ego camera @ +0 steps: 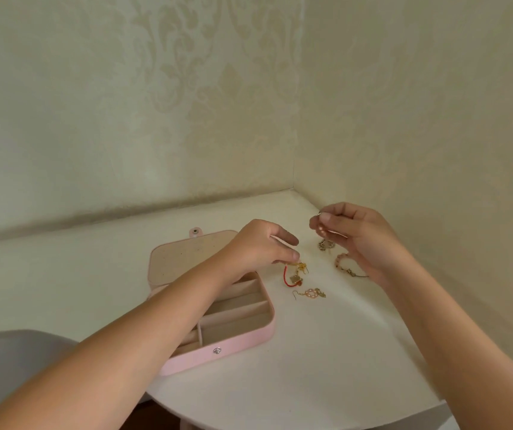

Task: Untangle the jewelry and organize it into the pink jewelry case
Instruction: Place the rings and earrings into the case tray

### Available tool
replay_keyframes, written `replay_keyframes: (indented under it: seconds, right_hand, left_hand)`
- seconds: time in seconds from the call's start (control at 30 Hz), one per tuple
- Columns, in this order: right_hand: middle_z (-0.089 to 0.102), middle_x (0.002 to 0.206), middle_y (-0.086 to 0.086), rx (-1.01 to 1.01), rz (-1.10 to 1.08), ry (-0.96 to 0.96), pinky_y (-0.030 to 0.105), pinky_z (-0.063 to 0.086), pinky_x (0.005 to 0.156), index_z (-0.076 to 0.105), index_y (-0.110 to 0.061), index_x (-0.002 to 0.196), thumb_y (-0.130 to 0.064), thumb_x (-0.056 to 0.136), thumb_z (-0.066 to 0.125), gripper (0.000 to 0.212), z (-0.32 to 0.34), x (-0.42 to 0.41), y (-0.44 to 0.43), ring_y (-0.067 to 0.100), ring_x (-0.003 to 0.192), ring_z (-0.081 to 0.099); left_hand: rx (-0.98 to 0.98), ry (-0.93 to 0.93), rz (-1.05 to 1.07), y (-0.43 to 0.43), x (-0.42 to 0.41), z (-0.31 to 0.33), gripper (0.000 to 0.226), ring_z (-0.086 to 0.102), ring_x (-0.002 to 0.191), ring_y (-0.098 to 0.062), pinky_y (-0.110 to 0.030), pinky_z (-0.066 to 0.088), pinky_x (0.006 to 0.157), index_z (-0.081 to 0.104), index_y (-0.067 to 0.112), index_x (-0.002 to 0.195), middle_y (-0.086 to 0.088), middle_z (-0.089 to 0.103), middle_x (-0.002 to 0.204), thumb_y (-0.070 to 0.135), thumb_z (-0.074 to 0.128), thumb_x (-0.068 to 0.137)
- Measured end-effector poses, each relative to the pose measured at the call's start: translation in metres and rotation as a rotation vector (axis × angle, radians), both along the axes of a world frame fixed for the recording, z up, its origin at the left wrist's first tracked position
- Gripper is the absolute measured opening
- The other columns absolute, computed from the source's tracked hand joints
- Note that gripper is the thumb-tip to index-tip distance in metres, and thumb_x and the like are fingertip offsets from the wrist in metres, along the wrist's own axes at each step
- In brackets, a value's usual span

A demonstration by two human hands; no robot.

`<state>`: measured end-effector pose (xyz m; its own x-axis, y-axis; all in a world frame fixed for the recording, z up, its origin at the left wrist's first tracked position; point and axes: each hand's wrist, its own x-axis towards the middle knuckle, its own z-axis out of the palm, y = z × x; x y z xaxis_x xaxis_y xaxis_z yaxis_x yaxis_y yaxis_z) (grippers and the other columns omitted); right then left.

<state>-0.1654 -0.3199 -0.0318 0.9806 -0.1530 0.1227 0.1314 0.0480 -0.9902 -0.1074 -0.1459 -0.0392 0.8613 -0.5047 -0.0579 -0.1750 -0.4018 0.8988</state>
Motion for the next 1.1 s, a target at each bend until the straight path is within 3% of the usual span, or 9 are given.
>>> replay_keyframes:
  seconds: [0.17,0.23,0.3,0.4,0.47,0.63,0.83,0.97,1.1]
  right_hand:
    - [0.064,0.079,0.008,0.052,0.103,-0.034,0.025,0.056,0.063,0.061,-0.003,0.085,0.000,0.092,0.054,0.010,0.017,0.007,0.016,0.014,0.058,0.061]
    - [0.063,0.079,0.008,0.023,0.143,-0.032,0.025,0.055,0.062,0.061,-0.003,0.085,0.001,0.092,0.055,0.010,0.022,0.013,0.029,0.013,0.054,0.058]
    - [0.063,0.077,0.008,0.001,0.172,-0.028,0.024,0.055,0.061,0.061,-0.003,0.085,0.001,0.092,0.055,0.010,0.026,0.022,0.044,0.012,0.053,0.057]
    - [0.062,0.075,0.007,-0.045,0.184,0.005,0.021,0.053,0.056,0.062,-0.005,0.084,0.002,0.092,0.056,0.012,0.026,0.041,0.068,0.009,0.051,0.055]
    - [0.061,0.074,0.006,-0.086,0.185,0.056,0.019,0.050,0.052,0.062,-0.006,0.082,0.002,0.092,0.056,0.014,0.024,0.056,0.085,0.008,0.050,0.052]
    - [0.056,0.066,0.005,-0.371,0.162,0.139,0.014,0.039,0.042,0.060,-0.008,0.076,0.003,0.090,0.058,0.017,0.011,0.095,0.118,0.004,0.043,0.048]
    - [0.060,0.073,-0.009,-0.775,0.206,0.073,0.020,0.042,0.066,0.068,-0.014,0.078,-0.006,0.083,0.067,0.009,-0.009,0.132,0.145,0.003,0.065,0.052]
    - [0.065,0.080,-0.005,-0.882,0.260,0.005,0.011,0.039,0.060,0.071,-0.012,0.083,-0.008,0.083,0.068,0.005,-0.020,0.145,0.161,0.003,0.069,0.054]
    - [0.068,0.087,0.000,-0.962,0.264,-0.140,0.008,0.038,0.061,0.070,-0.011,0.084,-0.006,0.083,0.067,0.006,-0.025,0.148,0.165,0.004,0.070,0.053]
  left_hand:
    - [0.070,-0.256,0.192,0.047,0.024,0.019,0.014,0.060,0.078,-0.003,-0.010,0.044,0.067,0.071,0.014,0.101,0.007,0.067,0.090,0.014,0.067,0.087]
    - [0.280,-0.349,0.269,0.081,0.042,0.017,0.001,0.056,0.074,-0.009,-0.021,0.040,0.066,0.065,0.027,0.088,0.008,0.060,0.079,0.027,0.066,0.087]
    - [0.548,-0.336,0.300,0.111,0.054,0.008,0.025,0.052,0.076,-0.018,-0.027,0.035,0.065,0.059,0.027,0.082,0.000,0.055,0.080,0.052,0.060,0.077]
    - [0.767,-0.232,0.320,0.138,0.057,-0.011,0.055,0.054,0.114,-0.024,-0.030,0.040,0.089,0.061,0.019,0.124,-0.008,0.060,0.122,0.058,0.057,0.085]
    - [0.711,-0.271,0.316,0.147,0.055,-0.023,0.049,0.052,0.119,-0.022,-0.027,0.037,0.090,0.059,0.014,0.127,-0.004,0.059,0.131,0.048,0.054,0.092]
    - [0.400,-0.419,0.402,0.152,0.055,-0.036,0.024,0.058,0.110,-0.017,-0.018,0.033,0.081,0.070,0.015,0.112,0.000,0.068,0.117,0.020,0.054,0.095]
    - [0.082,-0.354,0.526,0.151,0.061,-0.053,0.025,0.060,0.103,-0.012,-0.004,0.036,0.072,0.073,0.015,0.100,0.006,0.069,0.101,0.006,0.051,0.094]
    - [0.048,-0.351,0.553,0.153,0.061,-0.054,0.029,0.055,0.099,-0.007,-0.016,0.036,0.084,0.072,0.013,0.103,0.003,0.069,0.108,0.004,0.045,0.096]
    - [0.053,-0.350,0.596,0.157,0.063,-0.058,0.031,0.053,0.098,-0.007,-0.016,0.035,0.082,0.071,0.011,0.102,0.001,0.068,0.111,0.004,0.041,0.096]
